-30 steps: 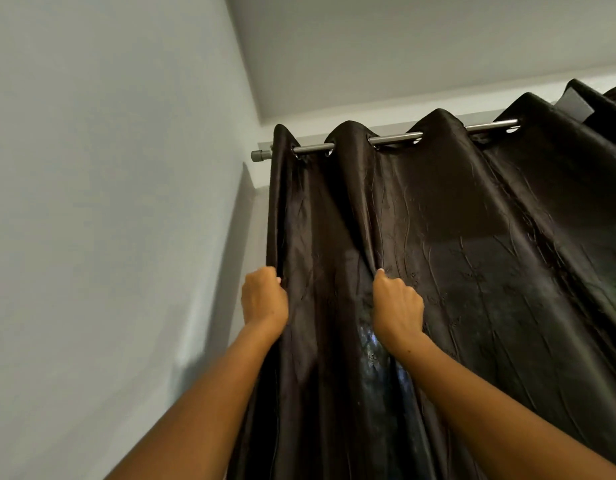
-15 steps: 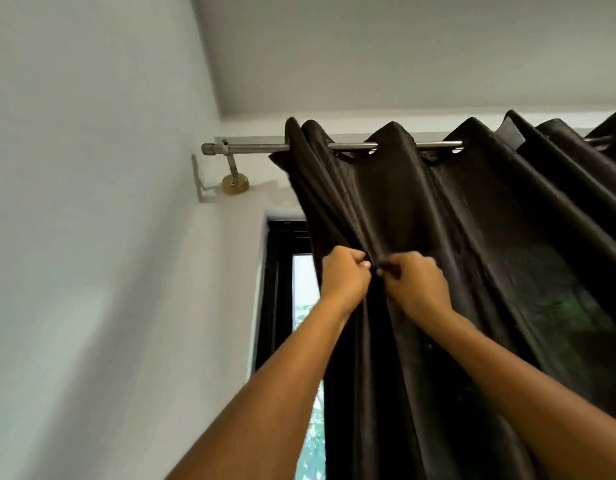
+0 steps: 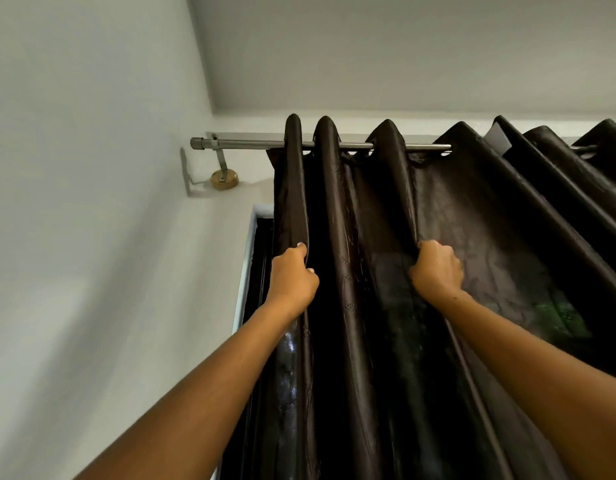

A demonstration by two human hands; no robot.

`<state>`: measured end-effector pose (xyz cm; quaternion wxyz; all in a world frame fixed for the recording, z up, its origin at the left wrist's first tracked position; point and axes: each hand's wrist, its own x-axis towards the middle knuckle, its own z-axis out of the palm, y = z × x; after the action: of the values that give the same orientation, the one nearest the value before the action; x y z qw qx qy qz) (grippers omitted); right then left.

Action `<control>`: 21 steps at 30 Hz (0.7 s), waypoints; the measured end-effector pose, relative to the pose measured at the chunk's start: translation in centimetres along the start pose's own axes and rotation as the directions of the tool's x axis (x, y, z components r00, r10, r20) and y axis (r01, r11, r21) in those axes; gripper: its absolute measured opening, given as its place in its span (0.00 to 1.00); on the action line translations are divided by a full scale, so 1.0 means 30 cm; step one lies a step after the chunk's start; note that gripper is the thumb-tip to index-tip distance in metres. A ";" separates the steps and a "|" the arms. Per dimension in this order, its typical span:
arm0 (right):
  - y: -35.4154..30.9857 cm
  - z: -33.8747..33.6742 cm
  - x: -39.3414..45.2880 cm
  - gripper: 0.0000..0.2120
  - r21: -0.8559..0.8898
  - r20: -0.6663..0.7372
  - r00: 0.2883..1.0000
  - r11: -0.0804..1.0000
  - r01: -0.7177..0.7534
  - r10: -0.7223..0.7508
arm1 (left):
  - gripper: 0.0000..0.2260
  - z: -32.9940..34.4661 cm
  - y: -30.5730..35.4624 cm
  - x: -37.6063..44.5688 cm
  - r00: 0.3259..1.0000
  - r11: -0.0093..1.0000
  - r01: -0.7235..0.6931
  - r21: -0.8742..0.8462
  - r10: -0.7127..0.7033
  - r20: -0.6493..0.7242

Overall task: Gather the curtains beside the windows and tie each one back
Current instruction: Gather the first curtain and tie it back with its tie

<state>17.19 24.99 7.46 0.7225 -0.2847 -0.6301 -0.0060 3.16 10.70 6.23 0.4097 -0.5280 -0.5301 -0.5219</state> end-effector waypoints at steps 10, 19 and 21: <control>-0.460 0.045 -0.105 0.12 0.451 0.185 0.943 0.877 0.167 -0.275 | 0.10 -0.137 -0.035 -0.020 0.998 0.994 0.057 -0.092 -0.057 0.003; -0.229 -0.116 0.034 0.15 0.302 0.191 0.977 0.953 0.032 -0.093 | 0.20 -0.014 0.044 0.012 0.988 0.985 0.086 -0.147 -0.065 0.138; -0.139 -0.119 0.061 0.13 0.066 -0.023 0.998 0.996 0.058 -0.057 | 0.26 0.029 0.077 0.032 0.988 0.983 0.093 -0.159 -0.071 0.141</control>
<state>19.27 20.65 10.65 0.7377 -0.2423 -0.6301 -0.0088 5.43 11.45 7.33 0.3062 -0.5718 -0.5328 -0.5436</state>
